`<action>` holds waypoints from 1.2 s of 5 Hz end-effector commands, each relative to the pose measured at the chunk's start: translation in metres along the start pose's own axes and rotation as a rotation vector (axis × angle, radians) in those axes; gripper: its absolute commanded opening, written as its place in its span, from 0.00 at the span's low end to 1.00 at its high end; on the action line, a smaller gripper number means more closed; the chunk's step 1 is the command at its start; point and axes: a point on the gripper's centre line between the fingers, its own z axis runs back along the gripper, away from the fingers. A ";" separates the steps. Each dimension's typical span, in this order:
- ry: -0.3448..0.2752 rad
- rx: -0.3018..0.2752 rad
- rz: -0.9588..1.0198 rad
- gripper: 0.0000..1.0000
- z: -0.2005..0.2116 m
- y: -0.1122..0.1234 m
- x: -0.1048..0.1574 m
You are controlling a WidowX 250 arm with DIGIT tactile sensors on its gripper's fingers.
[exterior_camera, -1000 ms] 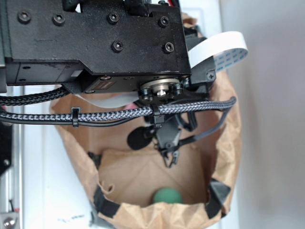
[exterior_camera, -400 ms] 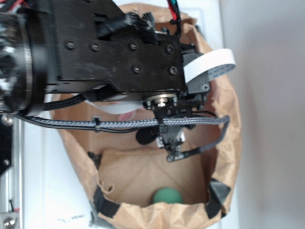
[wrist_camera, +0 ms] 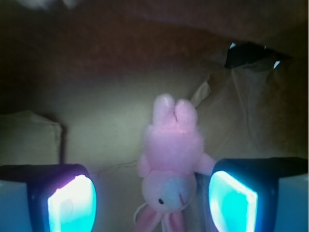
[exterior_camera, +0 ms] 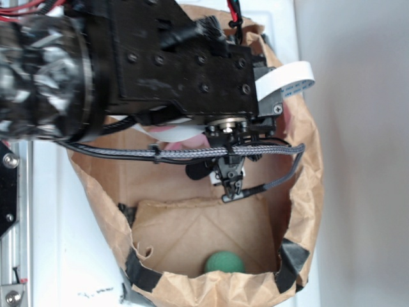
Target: Grab the pink bunny.
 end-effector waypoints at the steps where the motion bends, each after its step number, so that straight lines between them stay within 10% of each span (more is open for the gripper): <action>1: -0.099 0.056 0.043 1.00 -0.002 0.018 0.025; 5: -0.061 0.039 -0.005 1.00 -0.015 0.013 0.008; 6: -0.055 0.038 0.017 0.00 -0.016 0.014 0.008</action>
